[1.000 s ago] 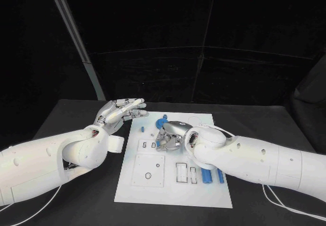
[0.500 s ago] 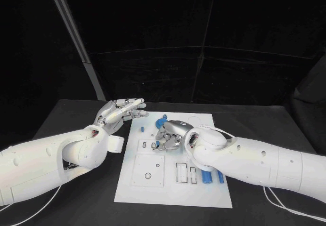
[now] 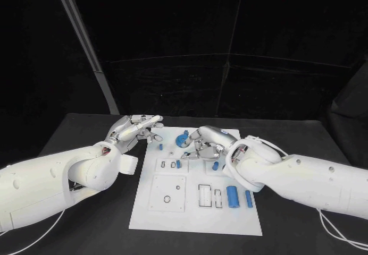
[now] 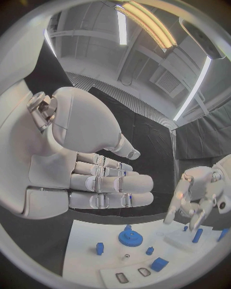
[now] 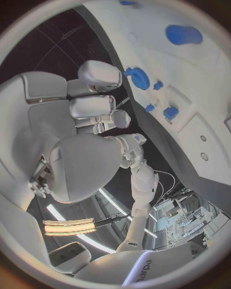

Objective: Assemble the parts on the task board

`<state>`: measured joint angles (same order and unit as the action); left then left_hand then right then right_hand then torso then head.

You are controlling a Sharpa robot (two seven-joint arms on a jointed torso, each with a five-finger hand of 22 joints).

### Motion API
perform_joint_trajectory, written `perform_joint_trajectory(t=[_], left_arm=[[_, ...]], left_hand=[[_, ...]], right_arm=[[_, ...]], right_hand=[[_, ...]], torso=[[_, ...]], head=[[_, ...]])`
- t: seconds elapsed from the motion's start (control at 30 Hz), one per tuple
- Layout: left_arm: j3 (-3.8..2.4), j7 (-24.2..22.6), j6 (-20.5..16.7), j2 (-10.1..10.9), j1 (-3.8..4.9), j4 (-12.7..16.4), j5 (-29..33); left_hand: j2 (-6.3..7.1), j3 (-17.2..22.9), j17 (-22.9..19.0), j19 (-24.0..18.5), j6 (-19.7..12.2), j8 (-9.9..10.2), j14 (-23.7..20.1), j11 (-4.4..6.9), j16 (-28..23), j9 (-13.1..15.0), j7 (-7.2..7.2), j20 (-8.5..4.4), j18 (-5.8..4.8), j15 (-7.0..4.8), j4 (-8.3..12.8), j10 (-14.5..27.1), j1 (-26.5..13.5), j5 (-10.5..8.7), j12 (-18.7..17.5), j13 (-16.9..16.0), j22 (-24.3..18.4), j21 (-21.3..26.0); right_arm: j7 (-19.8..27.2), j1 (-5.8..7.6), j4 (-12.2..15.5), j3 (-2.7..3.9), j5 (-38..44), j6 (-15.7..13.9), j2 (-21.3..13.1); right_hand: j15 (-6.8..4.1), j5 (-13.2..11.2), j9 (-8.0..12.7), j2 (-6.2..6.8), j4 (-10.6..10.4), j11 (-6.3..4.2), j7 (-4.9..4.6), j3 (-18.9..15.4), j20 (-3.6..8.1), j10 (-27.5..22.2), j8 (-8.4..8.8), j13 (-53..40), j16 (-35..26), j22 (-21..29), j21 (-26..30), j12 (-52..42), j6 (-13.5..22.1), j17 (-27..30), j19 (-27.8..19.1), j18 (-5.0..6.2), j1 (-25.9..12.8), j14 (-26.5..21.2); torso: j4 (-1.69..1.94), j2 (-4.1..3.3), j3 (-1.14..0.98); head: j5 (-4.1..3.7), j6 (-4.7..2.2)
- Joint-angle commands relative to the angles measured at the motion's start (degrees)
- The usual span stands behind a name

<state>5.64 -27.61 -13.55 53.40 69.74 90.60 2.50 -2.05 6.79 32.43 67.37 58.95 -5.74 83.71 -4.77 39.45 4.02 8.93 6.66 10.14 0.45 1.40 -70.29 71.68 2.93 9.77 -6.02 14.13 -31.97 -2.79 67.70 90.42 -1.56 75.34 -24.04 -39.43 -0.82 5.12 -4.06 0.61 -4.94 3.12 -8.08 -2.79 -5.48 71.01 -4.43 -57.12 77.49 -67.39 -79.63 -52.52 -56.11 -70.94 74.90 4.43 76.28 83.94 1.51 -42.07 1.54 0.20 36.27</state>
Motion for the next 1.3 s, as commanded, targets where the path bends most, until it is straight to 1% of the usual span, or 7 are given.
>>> perform_joint_trajectory(t=[0.03,0.17,0.27,0.43,0.53,0.87,1.3], left_arm=[[-0.06,10.9,2.6,0.0,0.84,-0.5,-11.0],[-0.06,20.2,5.8,-0.6,1.95,-1.6,-18.0],[-0.06,29.9,9.2,-1.8,3.31,-3.1,-26.0],[-0.06,43.3,13.9,-3.8,5.37,-5.0,-36.3],[-0.06,49.0,16.9,-5.3,6.62,-6.1,-41.2],[1.88,55.8,25.0,-13.4,9.65,-12.8,-51.9],[3.53,56.9,28.0,-20.9,10.38,-19.1,-54.4]], left_hand=[[0.73,-0.5,23.3,4.7,0.3,-0.2,3.2,0.93,22.8,0.1,-0.83,-1.72,0.30,-1.10,-0.1,-2.8,-0.8,0.05,3.0,-2.5,3.7,-6.5],[0.29,-1.4,39.4,7.8,0.2,-2.0,3.0,1.42,37.1,0.7,-0.96,-2.22,-1.29,-1.61,-1.5,-2.7,-2.6,0.14,9.7,-7.9,17.2,-19.2],[0.14,-3.4,47.6,10.0,0.2,-4.4,4.1,2.31,43.7,1.4,-2.06,-2.54,-2.68,-2.27,-4.2,-2.1,-5.8,-0.16,18.1,-14.3,29.1,-29.0],[-1.00,-9.6,54.3,10.5,1.1,-13.6,5.5,4.72,48.5,6.2,-3.28,-3.42,-4.10,-3.83,-10.2,-0.8,-9.6,-0.14,46.1,-39.6,41.2,-38.7],[-1.42,-11.9,56.1,11.2,0.6,-17.5,5.9,4.47,49.6,8.8,-4.54,-3.94,-4.46,-3.89,-12.3,-2.4,-10.2,-0.29,54.1,-48.3,45.0,-41.3],[-1.96,-18.1,57.5,11.9,-2.9,-26.4,6.3,5.58,50.5,16.1,-5.71,-4.84,-5.24,-4.87,-16.6,-3.1,-10.1,-0.27,59.7,-54.4,50.2,-44.9],[-2.70,-19.8,57.4,11.7,-4.5,-28.6,6.2,5.65,50.4,18.3,-5.75,-4.89,-5.25,-4.91,-17.1,-2.6,-9.0,-0.26,59.6,-54.3,50.5,-45.1]], right_arm=[[9.9,2.39,0.8,0.14,-18.4,0.7,-2.9],[11.6,4.27,0.4,0.14,-27.6,3.5,-6.0],[12.8,5.08,-0.7,0.13,-33.3,5.7,-7.8],[13.9,5.60,-1.9,0.12,-37.9,7.5,-9.5],[14.2,5.72,-2.2,0.11,-38.8,8.0,-10.0],[14.2,5.84,-3.0,0.10,-37.5,6.5,-10.0],[13.5,5.85,-3.4,0.10,-36.3,5.2,-9.6]], right_hand=[[-0.41,-0.2,0.1,-1.09,1.1,-0.18,0.01,-0.2,0.32,-4.9,-0.09,10.0,-7.3,8.5,5.1,11.9,-0.4,8.6,-5.5,2.21,2.3,-0.7],[0.26,-0.8,0.1,-2.24,1.5,-0.19,-0.51,-0.6,0.15,-6.1,0.01,21.0,-33.3,32.1,22.4,25.7,-1.1,34.0,-20.5,6.09,4.9,-10.2],[2.29,-0.5,0.1,-2.97,0.9,1.44,-1.31,-1.2,-1.86,-3.3,0.17,32.4,-49.3,39.4,34.2,38.1,-2.0,42.2,-24.0,6.02,6.5,-16.4],[4.31,0.2,0.2,-3.73,0.4,3.24,-1.82,-3.0,-5.04,0.1,0.67,44.7,-64.7,49.4,48.1,48.1,-2.5,52.6,-21.2,5.99,7.9,-15.3],[4.23,0.2,0.2,-3.87,0.2,3.25,-2.19,-4.2,-4.23,0.7,0.55,47.8,-67.6,51.7,50.7,48.9,-2.8,54.9,-17.6,6.22,7.5,-12.9],[2.39,0.4,0.2,-4.34,0.4,1.81,-1.30,-6.0,-2.16,4.5,0.37,50.4,-69.0,54.1,52.1,48.4,-3.7,56.3,-8.7,6.18,7.8,-5.2],[2.13,1.5,0.2,-4.14,0.5,1.57,-1.14,-6.8,-1.86,5.4,0.50,50.3,-69.0,54.2,52.0,48.3,-3.6,55.9,-7.9,6.08,7.9,-4.2]], torso=[[-0.11,0.68,-0.12],[-0.15,1.29,-0.18],[-0.21,1.88,-0.20],[-0.48,2.59,-0.56],[-0.68,2.90,-0.69],[-0.87,3.38,-1.03],[-0.77,3.28,-0.98]], head=[[0.03,0.13],[0.20,0.57],[0.35,0.83],[0.89,1.25],[1.07,1.35],[1.66,1.65],[1.71,1.82]])
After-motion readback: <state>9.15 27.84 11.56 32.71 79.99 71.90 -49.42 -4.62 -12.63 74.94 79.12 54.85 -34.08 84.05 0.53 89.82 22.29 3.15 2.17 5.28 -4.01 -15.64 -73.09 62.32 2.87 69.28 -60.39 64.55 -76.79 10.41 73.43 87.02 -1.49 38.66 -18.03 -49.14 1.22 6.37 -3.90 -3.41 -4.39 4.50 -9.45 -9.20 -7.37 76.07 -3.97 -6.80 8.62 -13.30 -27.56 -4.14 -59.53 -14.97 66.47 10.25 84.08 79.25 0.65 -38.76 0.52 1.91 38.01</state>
